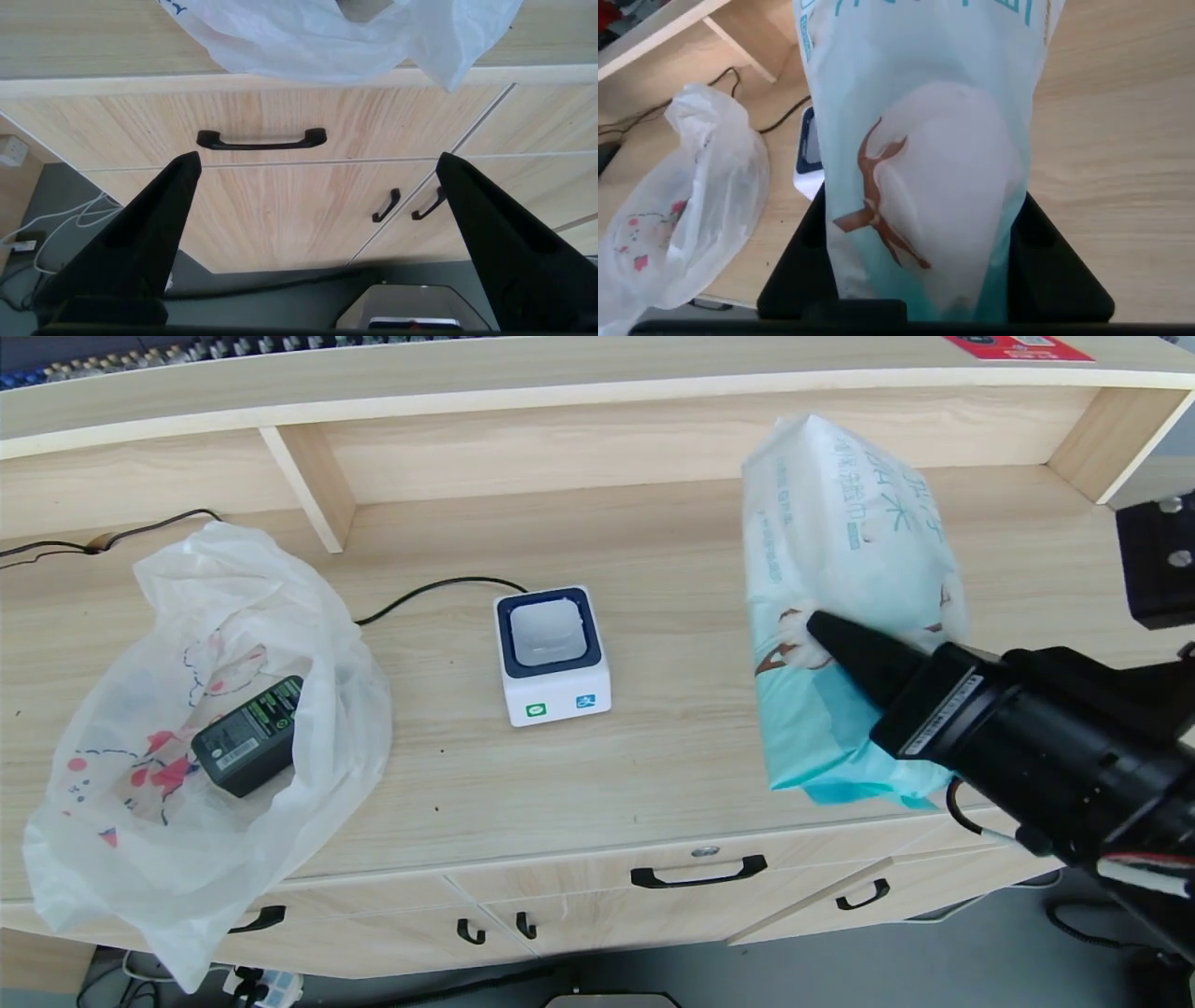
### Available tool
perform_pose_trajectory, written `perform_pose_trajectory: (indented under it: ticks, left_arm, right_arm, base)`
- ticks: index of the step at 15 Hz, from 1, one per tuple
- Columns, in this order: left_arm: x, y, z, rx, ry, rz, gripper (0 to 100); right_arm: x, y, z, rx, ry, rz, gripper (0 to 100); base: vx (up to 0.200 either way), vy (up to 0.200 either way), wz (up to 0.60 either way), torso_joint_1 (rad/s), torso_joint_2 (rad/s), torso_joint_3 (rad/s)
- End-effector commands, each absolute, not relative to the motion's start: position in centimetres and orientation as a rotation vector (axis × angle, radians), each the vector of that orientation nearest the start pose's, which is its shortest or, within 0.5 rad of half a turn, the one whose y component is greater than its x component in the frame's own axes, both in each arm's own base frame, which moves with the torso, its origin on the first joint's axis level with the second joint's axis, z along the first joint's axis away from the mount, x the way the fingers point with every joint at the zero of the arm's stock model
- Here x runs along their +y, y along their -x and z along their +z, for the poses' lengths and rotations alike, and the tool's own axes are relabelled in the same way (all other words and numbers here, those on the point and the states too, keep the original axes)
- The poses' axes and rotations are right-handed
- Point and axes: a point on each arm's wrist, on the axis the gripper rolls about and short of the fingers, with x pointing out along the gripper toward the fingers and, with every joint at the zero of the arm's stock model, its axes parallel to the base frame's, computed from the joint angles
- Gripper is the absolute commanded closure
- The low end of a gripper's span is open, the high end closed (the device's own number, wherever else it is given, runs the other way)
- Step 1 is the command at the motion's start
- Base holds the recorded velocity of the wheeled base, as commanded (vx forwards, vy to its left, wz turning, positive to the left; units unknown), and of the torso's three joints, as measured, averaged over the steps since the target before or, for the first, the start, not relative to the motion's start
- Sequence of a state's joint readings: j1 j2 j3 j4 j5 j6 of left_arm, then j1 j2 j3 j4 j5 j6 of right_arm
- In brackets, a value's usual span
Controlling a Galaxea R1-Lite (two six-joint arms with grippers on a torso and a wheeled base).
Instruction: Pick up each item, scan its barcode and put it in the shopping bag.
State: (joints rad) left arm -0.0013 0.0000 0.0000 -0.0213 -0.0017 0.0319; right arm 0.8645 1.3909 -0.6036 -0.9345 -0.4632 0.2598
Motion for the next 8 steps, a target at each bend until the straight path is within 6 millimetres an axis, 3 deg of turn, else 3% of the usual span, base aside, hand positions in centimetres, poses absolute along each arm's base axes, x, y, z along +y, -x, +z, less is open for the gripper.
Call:
perform_pose_trajectory:
  ticks: [1,3,6,8]
  left_arm:
    - [0.0,2.3,7.8,-0.020,-0.032,-0.003,0]
    - [0.0,2.3,7.8,-0.022,-0.034,-0.003,0]
    - [0.0,2.3,7.8,-0.022,-0.034,-0.003,0]
    - [0.0,2.3,7.8,-0.020,-0.032,-0.003,0]
  right_arm:
    - [16.1,-12.0,21.6,-0.032,-0.381,0.519,100]
    - [15.0,-10.4,19.2,0.060,-0.412,0.591,100]
    - [12.3,-8.1,16.5,0.252,-0.623,0.671,100]
    - [11.3,-7.2,17.1,0.323,-0.752,0.798,100]
  base:
    - [0.000,0.000,0.00,0.000,0.00,0.000]
    - [0.000,0.000,0.00,0.000,0.00,0.000]
    - [0.000,0.000,0.00,0.000,0.00,0.000]
    - [0.000,0.000,0.00,0.000,0.00,0.000]
